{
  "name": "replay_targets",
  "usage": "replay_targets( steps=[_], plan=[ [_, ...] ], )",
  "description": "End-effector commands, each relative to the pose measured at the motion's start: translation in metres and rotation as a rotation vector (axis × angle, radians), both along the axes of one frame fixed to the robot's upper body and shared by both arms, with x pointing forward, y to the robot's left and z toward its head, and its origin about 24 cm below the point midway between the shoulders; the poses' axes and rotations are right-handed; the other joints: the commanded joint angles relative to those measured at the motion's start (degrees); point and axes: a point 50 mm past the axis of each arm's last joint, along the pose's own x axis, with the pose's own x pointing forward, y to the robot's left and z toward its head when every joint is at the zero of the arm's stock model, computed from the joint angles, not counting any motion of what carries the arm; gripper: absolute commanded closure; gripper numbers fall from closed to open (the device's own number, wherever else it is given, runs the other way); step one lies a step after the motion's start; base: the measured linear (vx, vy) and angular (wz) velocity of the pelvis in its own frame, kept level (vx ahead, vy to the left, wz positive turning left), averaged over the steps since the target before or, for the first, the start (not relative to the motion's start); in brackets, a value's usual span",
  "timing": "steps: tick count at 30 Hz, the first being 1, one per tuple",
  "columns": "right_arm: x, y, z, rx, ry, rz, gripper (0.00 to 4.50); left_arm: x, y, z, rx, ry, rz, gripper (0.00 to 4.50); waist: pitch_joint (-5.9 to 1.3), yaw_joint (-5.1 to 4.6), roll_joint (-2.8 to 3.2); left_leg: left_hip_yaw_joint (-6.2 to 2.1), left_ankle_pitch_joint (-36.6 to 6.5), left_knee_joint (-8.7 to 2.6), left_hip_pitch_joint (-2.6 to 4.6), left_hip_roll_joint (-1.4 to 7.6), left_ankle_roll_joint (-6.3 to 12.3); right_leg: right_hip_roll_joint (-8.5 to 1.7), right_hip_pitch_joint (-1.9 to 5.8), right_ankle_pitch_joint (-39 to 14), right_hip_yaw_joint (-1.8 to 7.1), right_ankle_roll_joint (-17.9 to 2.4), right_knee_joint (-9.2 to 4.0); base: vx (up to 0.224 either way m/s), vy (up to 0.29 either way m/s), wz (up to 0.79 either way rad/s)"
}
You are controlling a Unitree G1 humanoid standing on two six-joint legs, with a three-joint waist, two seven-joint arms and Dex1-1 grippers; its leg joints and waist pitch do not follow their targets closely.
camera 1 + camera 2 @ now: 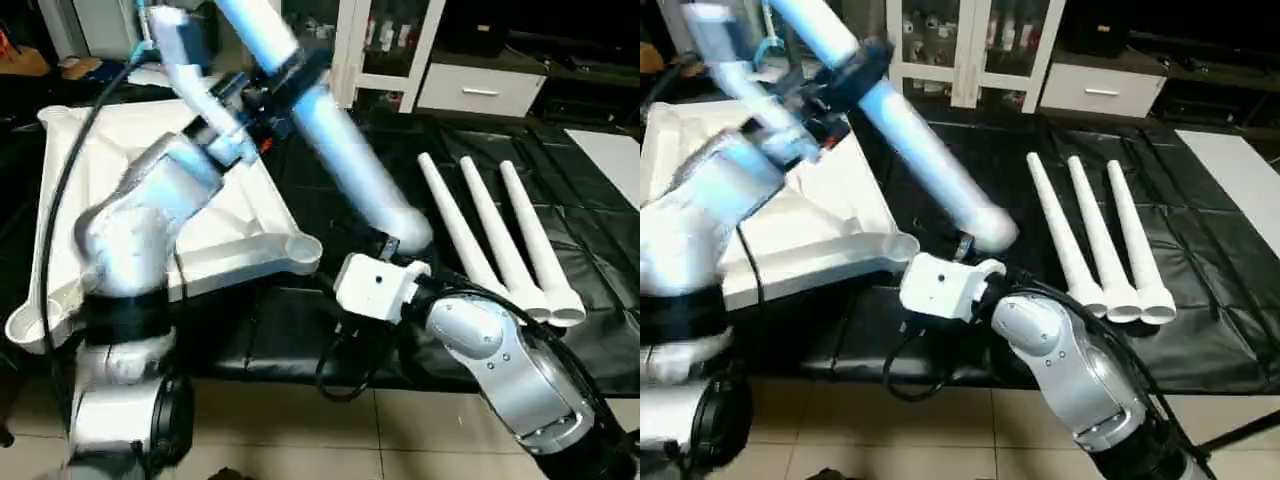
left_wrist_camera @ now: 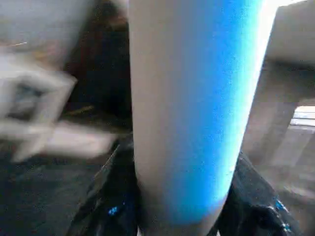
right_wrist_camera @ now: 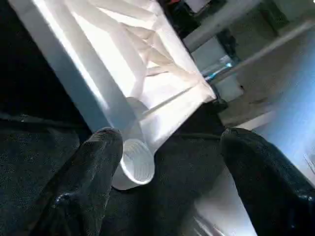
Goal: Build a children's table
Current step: Pick table leg
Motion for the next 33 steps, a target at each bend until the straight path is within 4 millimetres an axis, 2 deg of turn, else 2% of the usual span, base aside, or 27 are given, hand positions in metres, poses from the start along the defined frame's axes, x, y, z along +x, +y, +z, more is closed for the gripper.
replay_targets(
  steps=[1, 3, 5, 6, 11, 14, 19, 29, 31, 33],
  plan=[
    [0.008, -0.005, 0.020, 0.065, -0.070, -0.066, 0.66, 0.006, 0.005, 0.000, -0.005, 0.054, 0.101, 2.82, -3.82, -0.11, 0.74, -1.02, -9.20, -4.22, 1.21, 1.91, -3.18, -3.17, 2.55, -0.30, 2.02, -9.85, -4.10, 0.000, 0.000, 0.00],
    [0.015, -0.005, 0.032, 0.118, -0.111, -0.115, 0.54, 0.006, 0.004, 0.004, -0.013, 0.042, 0.103, 2.82, -4.09, -0.07, 0.66, -0.95, -7.11, -4.03, 1.39, 1.95, -2.70, -3.09, 2.41, 2.79, 2.00, -10.68, -3.77, 0.000, 0.000, 0.00],
    [0.015, -0.005, 0.032, 0.120, -0.115, -0.118, 0.42, 0.006, 0.004, 0.004, -0.013, 0.042, 0.102, 2.82, -4.05, 0.08, 0.83, -0.79, -5.69, -3.95, 1.46, 1.90, -2.38, -3.03, 2.28, 5.02, 1.97, -11.40, -3.65, 0.000, 0.000, 0.00],
    [0.021, -0.007, 0.040, 0.127, -0.168, -0.168, 0.21, 0.005, 0.002, 0.005, -0.016, 0.036, 0.092, 2.82, -4.02, 0.17, 0.80, -0.76, -5.37, -3.97, 1.49, 1.90, -2.44, -2.96, 2.33, 5.59, 1.94, -11.51, -3.59, 0.000, 0.000, 0.00],
    [0.037, -0.015, 0.046, 0.117, -0.206, -0.285, 0.02, 0.000, -0.006, 0.009, -0.029, 0.019, 0.043, 2.82, -3.92, 0.48, 0.97, -0.64, -6.69, -4.10, 1.73, 1.83, -3.64, -2.95, 2.23, 4.18, 1.89, -11.23, -3.70, 0.000, 0.000, 0.00],
    [0.043, -0.015, 0.040, 0.118, -0.138, -0.296, 0.00, -0.005, -0.017, 0.017, -0.036, -0.010, -0.019, 2.82, -3.91, 0.44, 0.83, -0.60, -7.32, -4.08, 1.58, 1.77, -3.64, -3.02, 2.37, 3.74, 1.97, -10.81, -3.80, 0.000, 0.000, 0.00],
    [0.047, -0.010, 0.024, 0.093, -0.038, -0.293, 0.00, -0.011, -0.028, 0.025, -0.047, -0.030, -0.088, 2.82, -3.97, 0.37, 0.77, -0.66, -6.60, -4.03, 1.43, 1.81, -3.15, -3.09, 2.46, 4.32, 1.90, -11.45, -3.63, 0.000, 0.000, 0.00],
    [0.047, -0.005, 0.008, 0.071, 0.062, -0.276, 0.00, -0.024, -0.040, 0.031, -0.047, -0.073, -0.214, 2.83, -3.93, 0.28, 0.78, -0.61, -6.44, -4.00, 1.47, 1.86, -3.08, -3.04, 2.47, 4.12, 1.91, -11.38, -3.73, 0.000, 0.000, 0.00],
    [0.047, -0.006, 0.008, 0.080, 0.069, -0.277, 0.29, -0.025, -0.041, 0.031, -0.045, -0.075, -0.221, 2.83, -3.92, 0.29, 0.60, -0.56, -6.31, -4.01, 1.46, 1.87, -3.00, -3.04, 2.49, 4.19, 1.92, -11.37, -3.75, 0.000, 0.000, 0.00],
    [0.048, -0.007, 0.009, 0.100, 0.086, -0.279, 0.36, -0.026, -0.041, 0.031, -0.044, -0.076, -0.223, 2.83, -3.87, 0.29, 0.72, -0.56, -6.30, -4.02, 1.43, 1.78, -2.99, -2.99, 2.44, 3.85, 1.91, -11.21, -3.77, 0.000, 0.000, 0.00]
  ],
)
